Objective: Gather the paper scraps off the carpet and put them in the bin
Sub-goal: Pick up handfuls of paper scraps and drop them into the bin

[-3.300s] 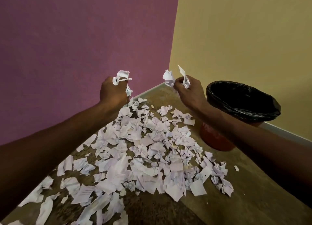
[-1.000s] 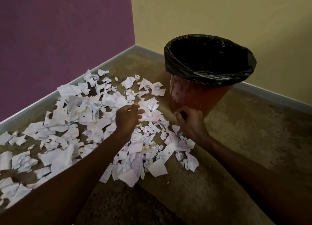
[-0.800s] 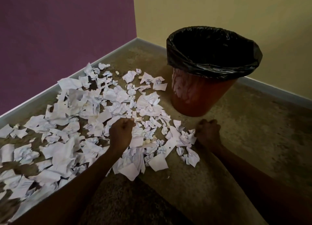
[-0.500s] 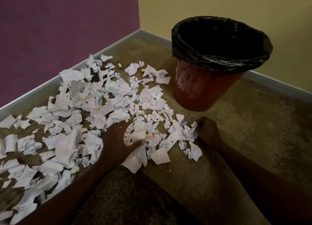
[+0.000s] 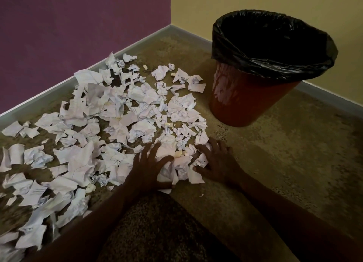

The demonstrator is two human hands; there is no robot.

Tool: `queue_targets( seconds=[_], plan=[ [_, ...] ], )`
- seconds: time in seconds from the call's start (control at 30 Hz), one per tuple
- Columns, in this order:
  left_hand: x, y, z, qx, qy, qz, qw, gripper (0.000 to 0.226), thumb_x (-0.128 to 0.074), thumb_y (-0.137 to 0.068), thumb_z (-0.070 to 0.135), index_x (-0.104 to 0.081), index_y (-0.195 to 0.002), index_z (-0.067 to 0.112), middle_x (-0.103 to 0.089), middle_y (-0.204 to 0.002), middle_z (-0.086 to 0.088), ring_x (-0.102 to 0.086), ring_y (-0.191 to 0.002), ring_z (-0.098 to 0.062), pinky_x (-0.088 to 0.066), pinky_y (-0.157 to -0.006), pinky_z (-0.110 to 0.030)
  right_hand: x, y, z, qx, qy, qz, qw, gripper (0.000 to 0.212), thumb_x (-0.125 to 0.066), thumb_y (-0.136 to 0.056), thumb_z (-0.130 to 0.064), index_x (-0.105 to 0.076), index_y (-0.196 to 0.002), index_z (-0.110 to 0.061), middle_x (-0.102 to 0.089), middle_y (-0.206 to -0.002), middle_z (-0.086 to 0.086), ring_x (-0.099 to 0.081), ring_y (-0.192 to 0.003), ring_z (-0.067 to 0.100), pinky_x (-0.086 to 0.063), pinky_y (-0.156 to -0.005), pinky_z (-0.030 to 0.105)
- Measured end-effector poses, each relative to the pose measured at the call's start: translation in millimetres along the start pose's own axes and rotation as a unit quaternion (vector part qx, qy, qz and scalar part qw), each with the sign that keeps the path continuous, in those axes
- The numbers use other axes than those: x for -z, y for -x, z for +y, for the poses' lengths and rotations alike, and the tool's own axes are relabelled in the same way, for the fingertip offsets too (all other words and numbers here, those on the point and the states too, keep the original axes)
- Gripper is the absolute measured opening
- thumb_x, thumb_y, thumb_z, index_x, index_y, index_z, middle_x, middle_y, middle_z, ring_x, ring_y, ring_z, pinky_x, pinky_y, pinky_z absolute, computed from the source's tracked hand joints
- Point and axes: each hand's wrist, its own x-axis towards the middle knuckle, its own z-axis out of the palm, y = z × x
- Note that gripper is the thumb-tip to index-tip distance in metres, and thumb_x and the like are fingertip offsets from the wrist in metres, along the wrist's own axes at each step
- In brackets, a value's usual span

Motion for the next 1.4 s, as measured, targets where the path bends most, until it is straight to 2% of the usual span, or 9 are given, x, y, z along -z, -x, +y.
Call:
queue_targets(
  seconds=[0.23, 0.33, 0.43, 0.53, 0.73, 0.9, 1.0, 1.27, 1.4],
  plan=[
    [1.0, -5.3, -1.7, 0.009, 0.0, 0.033, 0.999, 0.044, -0.044, -0.088, 0.054, -0.066, -0.104, 0.02, -0.058, -0.125, -0.018, -0.058, -0.106, -0.04, -0.054, -0.076, -0.05, -8.3, -4.8, -1.4, 0.015, 0.012, 0.044, 0.999, 0.061, -0.041, -0.092, -0.057, -0.027, -0.146, -0.033, -0.026, -0.151, 0.011, -0.034, -0.13, 0.032, -0.047, -0.095, 0.047],
    [2.7, -8.0, -1.4, 0.026, -0.008, 0.031, 0.999, 0.029, -0.066, -0.079, 0.036, -0.067, -0.099, 0.016, -0.064, -0.114, -0.02, -0.067, -0.084, -0.037, -0.057, -0.056, -0.039, -1.5, -9.9, -4.0, 0.024, 0.008, 0.047, 0.999, 0.055, -0.049, -0.094, -0.048, -0.036, -0.142, -0.026, -0.029, -0.148, 0.011, -0.038, -0.126, 0.03, -0.05, -0.089, 0.041],
    [9.6, -13.2, -2.1, 0.028, 0.011, 0.009, 1.0, 0.042, -0.086, -0.064, 0.021, -0.064, -0.1, 0.013, -0.065, -0.103, -0.019, -0.068, -0.069, -0.035, -0.057, -0.049, -0.041, 2.5, -13.5, -6.6, 0.034, -0.003, 0.042, 0.999, 0.053, -0.053, -0.094, -0.042, -0.039, -0.14, -0.02, -0.034, -0.145, 0.012, -0.046, -0.12, 0.028, -0.049, -0.088, 0.038],
    [18.9, -17.2, -4.7, 0.014, 0.01, 0.041, 0.999, 0.043, -0.088, -0.064, 0.033, -0.065, -0.095, 0.014, -0.065, -0.094, -0.011, -0.068, -0.065, -0.027, -0.054, -0.053, -0.037, 7.6, -13.6, -10.5, 0.02, -0.054, 0.076, 0.995, 0.042, -0.054, -0.094, -0.036, -0.049, -0.131, -0.016, -0.044, -0.133, 0.011, -0.056, -0.1, 0.022, -0.052, -0.079, 0.032],
    [56.6, -15.7, -8.4, 0.022, 0.147, 0.108, 0.983, 0.037, -0.066, -0.09, 0.03, -0.062, -0.119, 0.009, -0.06, -0.122, -0.009, -0.062, -0.101, -0.029, -0.05, -0.083, -0.037, 39.1, -18.4, -22.3, -0.042, -0.18, 0.128, 0.974, 0.037, -0.06, -0.09, -0.033, -0.058, -0.123, -0.014, -0.052, -0.119, 0.007, -0.055, -0.1, 0.021, -0.04, -0.076, 0.026],
    [100.8, -9.6, -13.5, -0.001, 0.216, 0.133, 0.967, 0.01, -0.068, -0.085, 0.03, -0.062, -0.089, 0.023, -0.053, -0.084, 0.01, -0.057, -0.081, -0.017, -0.04, -0.068, -0.03, 73.7, -21.8, -33.3, -0.055, -0.279, 0.189, 0.94, 0.033, -0.066, -0.085, -0.024, -0.065, -0.116, -0.013, -0.062, -0.108, 0.009, -0.057, -0.098, 0.022, -0.034, -0.076, 0.022],
    [127.6, -9.7, -16.6, -0.005, 0.233, 0.13, 0.964, 0.019, -0.072, -0.085, 0.025, -0.055, -0.08, 0.032, -0.054, -0.078, 0.014, -0.053, -0.075, -0.01, -0.036, -0.064, -0.027, 93.4, -21.5, -40.7, -0.06, -0.308, 0.221, 0.923, 0.032, -0.066, -0.085, -0.023, -0.066, -0.115, -0.01, -0.063, -0.107, 0.009, -0.056, -0.095, 0.019, -0.031, -0.074, 0.02],
    [204.4, -19.3, -23.0, 0.035, 0.305, 0.252, 0.918, 0.031, -0.07, -0.084, 0.03, -0.052, -0.064, 0.015, -0.054, -0.06, -0.003, -0.051, -0.058, -0.02, -0.041, -0.055, -0.036, 150.0, -14.0, -51.6, -0.056, -0.382, 0.263, 0.884, 0.015, -0.062, -0.088, -0.021, -0.069, -0.099, -0.015, -0.066, -0.088, -0.007, -0.056, -0.069, -0.005, -0.034, -0.053, 0.005],
    [239.8, -36.7, -6.2, 0.051, 0.289, 0.307, 0.905, 0.029, -0.07, -0.088, 0.026, -0.055, -0.069, 0.01, -0.056, -0.062, -0.007, -0.046, -0.057, -0.012, -0.033, -0.053, -0.02, 190.7, -8.8, -54.7, -0.053, -0.398, 0.288, 0.869, 0.017, -0.059, -0.087, -0.033, -0.067, -0.085, -0.018, -0.068, -0.084, 0.0, -0.064, -0.077, 0.014, -0.05, -0.062, 0.022]
  ],
)
